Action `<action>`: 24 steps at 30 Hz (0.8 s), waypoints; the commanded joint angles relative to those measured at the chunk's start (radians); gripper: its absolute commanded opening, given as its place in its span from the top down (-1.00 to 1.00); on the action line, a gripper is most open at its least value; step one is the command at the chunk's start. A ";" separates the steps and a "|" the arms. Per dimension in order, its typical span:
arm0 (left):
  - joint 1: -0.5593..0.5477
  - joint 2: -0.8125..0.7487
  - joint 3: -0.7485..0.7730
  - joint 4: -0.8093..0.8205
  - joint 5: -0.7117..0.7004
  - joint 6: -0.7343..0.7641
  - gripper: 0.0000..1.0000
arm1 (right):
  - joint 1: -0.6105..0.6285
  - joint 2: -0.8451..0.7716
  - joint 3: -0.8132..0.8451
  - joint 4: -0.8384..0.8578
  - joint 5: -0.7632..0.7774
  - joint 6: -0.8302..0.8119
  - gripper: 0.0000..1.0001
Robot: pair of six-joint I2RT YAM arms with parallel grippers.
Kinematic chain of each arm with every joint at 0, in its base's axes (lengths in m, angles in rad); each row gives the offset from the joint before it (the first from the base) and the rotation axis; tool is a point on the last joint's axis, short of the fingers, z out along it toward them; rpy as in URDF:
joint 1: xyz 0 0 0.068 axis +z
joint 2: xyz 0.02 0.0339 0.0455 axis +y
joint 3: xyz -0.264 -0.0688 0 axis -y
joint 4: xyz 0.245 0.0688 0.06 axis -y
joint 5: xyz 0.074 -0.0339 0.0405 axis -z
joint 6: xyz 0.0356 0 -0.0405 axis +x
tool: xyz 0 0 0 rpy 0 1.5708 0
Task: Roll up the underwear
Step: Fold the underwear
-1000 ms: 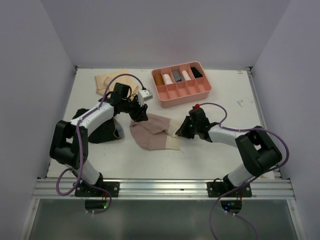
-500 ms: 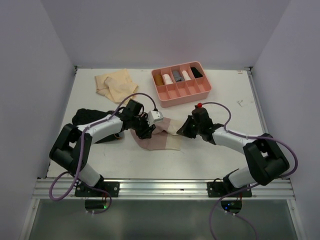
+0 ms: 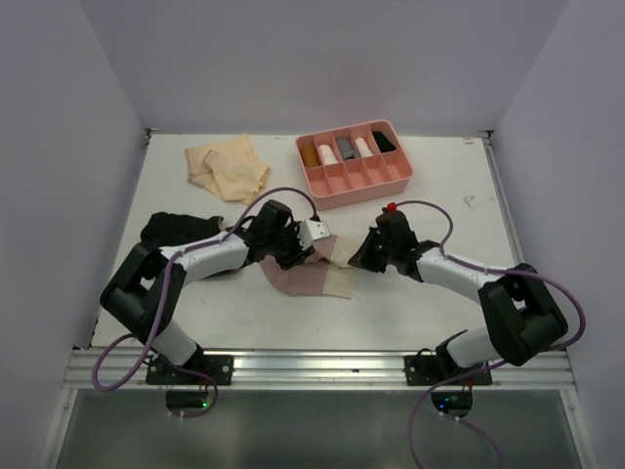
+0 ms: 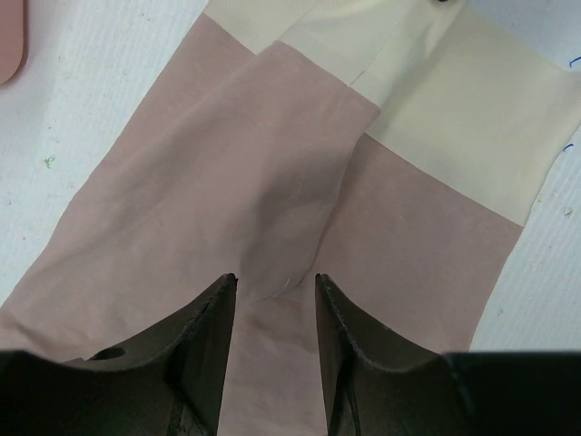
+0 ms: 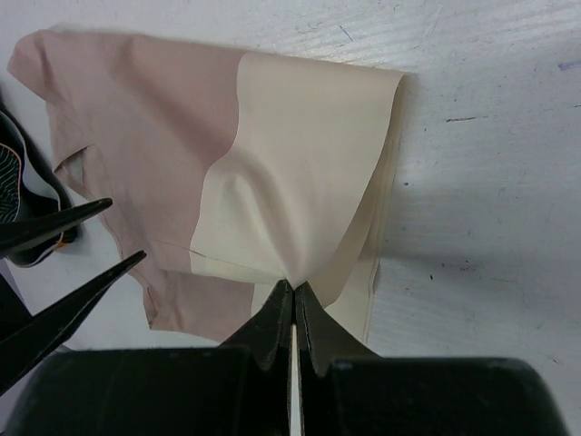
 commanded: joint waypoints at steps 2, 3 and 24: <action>-0.027 0.008 -0.012 0.076 -0.001 0.026 0.14 | -0.012 0.003 0.044 -0.020 0.009 -0.016 1.00; -0.030 0.013 -0.012 0.074 0.008 0.034 0.14 | -0.014 0.006 0.046 -0.020 0.006 -0.018 1.00; -0.038 0.054 0.010 0.067 -0.030 0.042 0.41 | -0.047 0.038 0.080 -0.042 -0.035 -0.059 1.00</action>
